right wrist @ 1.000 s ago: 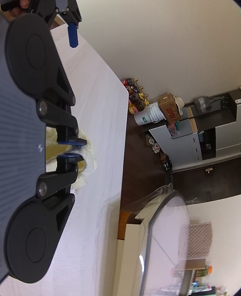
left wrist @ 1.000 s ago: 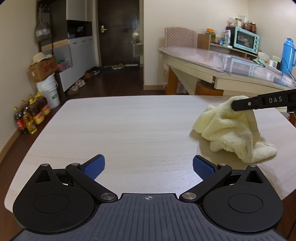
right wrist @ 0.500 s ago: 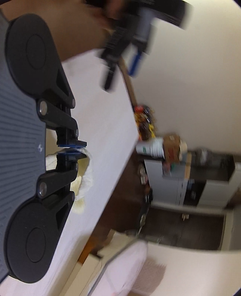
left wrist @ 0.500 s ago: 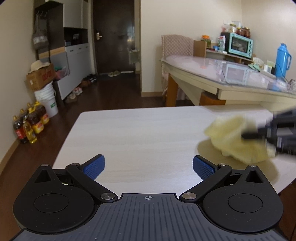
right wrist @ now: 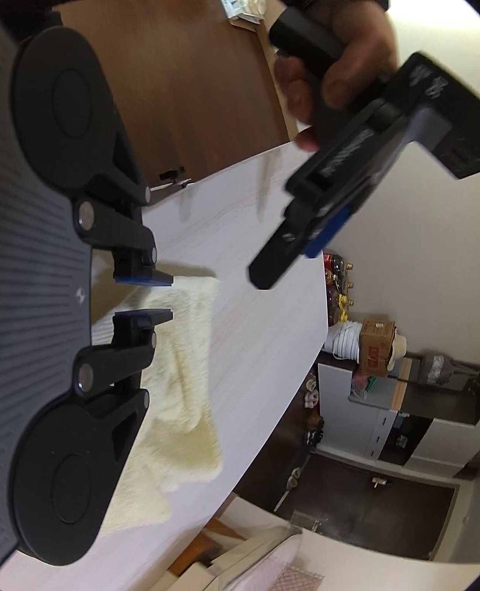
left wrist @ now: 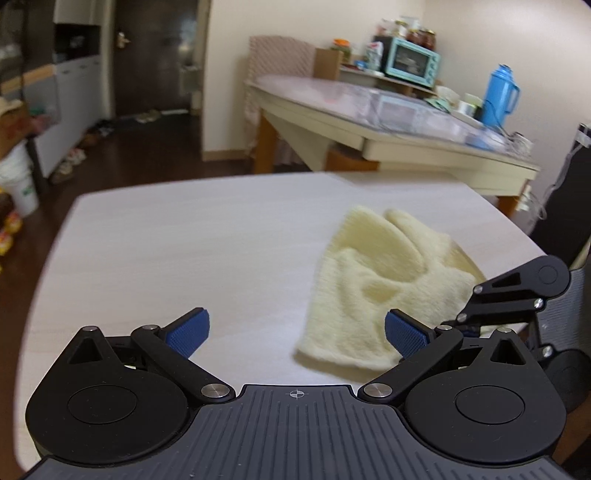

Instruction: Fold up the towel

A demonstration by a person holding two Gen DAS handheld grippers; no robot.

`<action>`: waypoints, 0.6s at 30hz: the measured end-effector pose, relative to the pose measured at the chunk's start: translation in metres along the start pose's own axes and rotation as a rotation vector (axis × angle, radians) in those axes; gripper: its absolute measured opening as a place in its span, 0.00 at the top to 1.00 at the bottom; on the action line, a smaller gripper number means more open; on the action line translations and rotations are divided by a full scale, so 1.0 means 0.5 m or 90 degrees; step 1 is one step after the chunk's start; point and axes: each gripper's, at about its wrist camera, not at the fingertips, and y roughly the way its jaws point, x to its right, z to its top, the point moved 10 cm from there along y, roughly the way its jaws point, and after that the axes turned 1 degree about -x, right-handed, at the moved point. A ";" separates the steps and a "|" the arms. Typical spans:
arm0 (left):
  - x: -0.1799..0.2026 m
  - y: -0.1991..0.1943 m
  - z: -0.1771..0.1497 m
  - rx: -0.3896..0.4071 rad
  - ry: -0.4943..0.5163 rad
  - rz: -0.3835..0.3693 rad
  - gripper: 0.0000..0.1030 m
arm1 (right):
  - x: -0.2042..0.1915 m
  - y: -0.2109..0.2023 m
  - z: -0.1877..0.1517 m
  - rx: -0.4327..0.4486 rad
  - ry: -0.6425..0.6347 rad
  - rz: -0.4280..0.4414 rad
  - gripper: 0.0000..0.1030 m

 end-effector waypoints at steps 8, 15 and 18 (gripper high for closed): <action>-0.011 0.055 -0.047 -0.045 -0.027 -0.010 0.07 | 0.140 -0.128 -0.084 0.031 0.147 -0.106 0.72; 0.000 0.063 -0.041 -0.056 0.001 -0.024 0.39 | 0.240 -0.164 -0.180 0.028 0.325 -0.126 0.54; 0.015 0.068 -0.046 -0.067 0.039 -0.024 0.61 | 0.246 -0.155 -0.201 0.019 0.352 -0.114 0.53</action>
